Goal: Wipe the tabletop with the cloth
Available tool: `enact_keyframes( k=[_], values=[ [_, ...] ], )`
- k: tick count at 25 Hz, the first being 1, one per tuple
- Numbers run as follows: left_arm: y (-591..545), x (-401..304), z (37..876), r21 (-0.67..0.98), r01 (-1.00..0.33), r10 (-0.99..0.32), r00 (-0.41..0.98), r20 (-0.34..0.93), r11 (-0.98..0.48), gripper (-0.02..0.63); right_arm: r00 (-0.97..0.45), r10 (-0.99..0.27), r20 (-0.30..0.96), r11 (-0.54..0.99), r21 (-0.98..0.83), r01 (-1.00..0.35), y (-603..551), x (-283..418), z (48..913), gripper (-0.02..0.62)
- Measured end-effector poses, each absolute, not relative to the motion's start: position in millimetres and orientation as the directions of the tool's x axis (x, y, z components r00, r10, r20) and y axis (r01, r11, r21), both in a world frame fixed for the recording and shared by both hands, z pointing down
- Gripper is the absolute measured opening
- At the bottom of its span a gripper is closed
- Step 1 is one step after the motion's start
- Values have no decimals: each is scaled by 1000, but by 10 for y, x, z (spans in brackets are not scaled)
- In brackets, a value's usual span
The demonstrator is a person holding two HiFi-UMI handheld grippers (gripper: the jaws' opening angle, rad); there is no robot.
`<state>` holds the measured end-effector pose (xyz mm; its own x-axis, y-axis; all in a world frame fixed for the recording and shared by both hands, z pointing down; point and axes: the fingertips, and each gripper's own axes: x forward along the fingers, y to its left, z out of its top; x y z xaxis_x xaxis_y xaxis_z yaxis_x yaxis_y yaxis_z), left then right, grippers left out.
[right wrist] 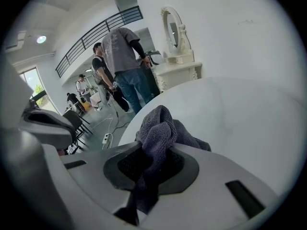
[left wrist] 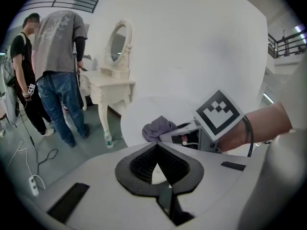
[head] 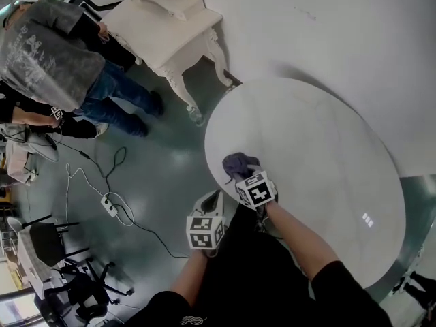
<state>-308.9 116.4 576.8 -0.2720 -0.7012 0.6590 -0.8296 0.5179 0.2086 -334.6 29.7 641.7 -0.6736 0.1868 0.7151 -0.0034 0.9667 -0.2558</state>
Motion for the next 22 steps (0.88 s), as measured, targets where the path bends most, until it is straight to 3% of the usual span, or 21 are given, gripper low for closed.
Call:
enact_keyframes(
  k=[10,22],
  values=[
    [1428,-2713,5492,176,-862,-734,-279,619,476,8,-706,161,690,955,-288,-63,641,-2696,6299,49],
    [1663,-2527,5263,161,-908,-775,-225,591,386,8,-818,-7,575,964,-214,-159,826,-2366,5715,49]
  ],
)
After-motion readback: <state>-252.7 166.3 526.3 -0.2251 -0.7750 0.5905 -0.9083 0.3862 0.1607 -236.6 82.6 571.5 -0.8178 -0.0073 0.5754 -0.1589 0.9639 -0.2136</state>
